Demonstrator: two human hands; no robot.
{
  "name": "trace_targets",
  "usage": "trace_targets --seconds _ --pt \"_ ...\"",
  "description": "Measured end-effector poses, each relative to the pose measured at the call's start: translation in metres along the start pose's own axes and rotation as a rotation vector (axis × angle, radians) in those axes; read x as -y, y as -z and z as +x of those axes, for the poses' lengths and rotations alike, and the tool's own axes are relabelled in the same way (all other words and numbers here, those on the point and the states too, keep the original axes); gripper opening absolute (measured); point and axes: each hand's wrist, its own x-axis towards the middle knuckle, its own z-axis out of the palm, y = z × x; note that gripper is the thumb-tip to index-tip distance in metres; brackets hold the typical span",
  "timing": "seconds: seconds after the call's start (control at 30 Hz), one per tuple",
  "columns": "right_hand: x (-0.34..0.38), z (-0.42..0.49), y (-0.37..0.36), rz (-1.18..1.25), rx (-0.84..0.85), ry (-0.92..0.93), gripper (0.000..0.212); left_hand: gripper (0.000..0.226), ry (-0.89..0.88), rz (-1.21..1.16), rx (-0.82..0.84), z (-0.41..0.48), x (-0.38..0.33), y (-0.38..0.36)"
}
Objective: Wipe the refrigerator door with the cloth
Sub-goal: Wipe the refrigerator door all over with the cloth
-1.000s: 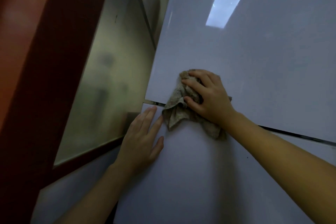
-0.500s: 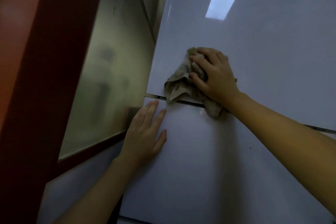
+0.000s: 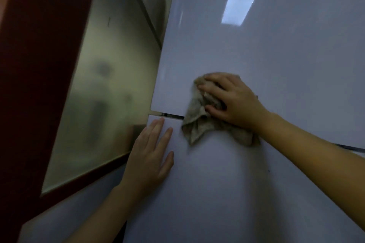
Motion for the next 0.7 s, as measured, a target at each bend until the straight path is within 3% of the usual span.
trace_targets --seconds 0.17,0.33,0.4,0.5,0.7 --pt "-0.012 0.059 -0.005 0.047 -0.076 -0.244 0.055 0.057 0.006 0.003 0.0 0.004 -0.002 0.002" --pt "0.02 0.047 -0.022 0.112 0.077 0.135 0.055 0.047 0.024 -0.03 -0.015 0.004 0.001 0.003" --pt "0.009 0.054 -0.019 0.103 0.089 0.185 0.054 0.042 0.058 -0.07 -0.025 0.013 0.0 0.011" --pt "-0.036 0.081 -0.006 0.062 0.02 0.075 0.053 0.035 0.133 -0.119 -0.044 0.047 -0.001 0.024" --pt "-0.139 0.143 0.033 0.02 -0.058 -0.163 0.055 0.048 0.178 -0.053 -0.057 0.166 0.01 0.038"
